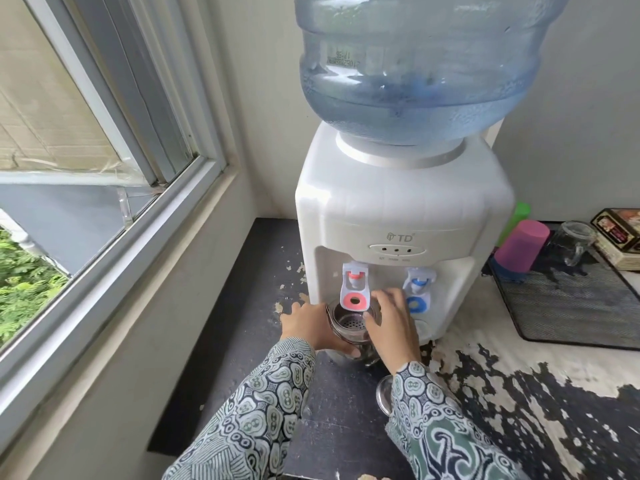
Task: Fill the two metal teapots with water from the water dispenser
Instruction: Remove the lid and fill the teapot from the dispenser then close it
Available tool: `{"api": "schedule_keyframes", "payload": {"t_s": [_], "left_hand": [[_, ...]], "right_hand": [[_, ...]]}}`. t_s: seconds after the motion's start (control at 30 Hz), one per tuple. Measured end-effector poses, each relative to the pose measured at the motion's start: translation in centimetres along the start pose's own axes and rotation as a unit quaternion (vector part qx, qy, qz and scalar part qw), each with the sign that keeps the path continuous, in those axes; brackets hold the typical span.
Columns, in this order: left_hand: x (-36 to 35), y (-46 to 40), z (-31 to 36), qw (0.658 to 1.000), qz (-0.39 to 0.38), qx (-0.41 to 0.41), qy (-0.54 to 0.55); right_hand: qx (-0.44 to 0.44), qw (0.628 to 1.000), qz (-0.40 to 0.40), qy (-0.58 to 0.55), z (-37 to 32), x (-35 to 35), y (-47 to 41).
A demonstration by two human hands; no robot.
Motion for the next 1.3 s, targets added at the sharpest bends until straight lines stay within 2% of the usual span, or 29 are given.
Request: {"api": "schedule_keyframes", "payload": {"t_s": [0.13, 0.2, 0.27, 0.3, 0.37, 0.43, 0.5, 0.57, 0.7, 0.8, 0.93, 1.13, 1.3], "left_hand": [[-0.3, 0.5, 0.0, 1.0, -0.004, -0.002, 0.026], [-0.6, 0.6, -0.2, 0.999, 0.0, -0.003, 0.038], [-0.9, 0.6, -0.5, 0.999, 0.005, -0.003, 0.05], [-1.0, 0.5, -0.5, 0.999, 0.006, -0.004, 0.053], [-1.1, 0.7, -0.5, 0.998, 0.012, -0.002, 0.055], [-1.0, 1.1, -0.2, 0.999, 0.02, 0.0, 0.049], [-1.0, 1.7, 0.2, 0.999, 0.027, 0.0, 0.033], [-1.1, 2.2, 0.4, 0.999, 0.036, 0.001, 0.02], [-2.3, 2.9, -0.3, 0.997, 0.077, -0.005, 0.016], [-3.6, 4.3, -1.5, 0.994, 0.103, -0.013, 0.045], [-5.1, 6.8, -3.3, 0.989, 0.128, -0.007, 0.074], [-7.8, 8.9, -6.0, 0.988, 0.122, 0.031, 0.085], [-9.5, 9.4, -6.9, 0.988, 0.11, 0.043, 0.096]], "right_hand": [[0.05, 0.996, 0.04, -0.064, 0.3, -0.7, 1.7], [0.049, 0.99, 0.091, -0.099, 0.7, -0.3, 2.6], [0.004, 0.983, 0.147, -0.112, 1.8, 0.4, 3.5], [-0.035, 0.979, 0.149, -0.137, 2.6, 0.5, 3.7], [-0.125, 0.963, 0.087, -0.223, 5.0, -0.9, 3.5], [-0.204, 0.93, -0.036, -0.305, 6.3, -3.0, 3.4], [-0.22, 0.889, -0.129, -0.38, 6.2, -4.3, 3.6], [-0.206, 0.868, -0.171, -0.417, 5.3, -4.5, 3.9], [-0.175, 0.886, -0.158, -0.399, 4.6, -4.3, 4.3], [-0.143, 0.921, -0.15, -0.331, 4.7, -4.5, 5.1], [-0.116, 0.93, -0.174, -0.303, 4.3, -5.7, 6.9], [-0.127, 0.899, -0.23, -0.351, 3.7, -7.9, 9.3], [-0.124, 0.896, -0.252, -0.343, 3.8, -8.9, 10.2]]}}
Point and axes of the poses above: each hand's wrist, its own y-axis away from the middle knuckle, its own x-axis out of the back of the hand, z = x × y, the point moved 8 cm from there along -y, towards the middle knuckle, and after that the axes turned 8 degrees about -z, right-handed, at the moved point
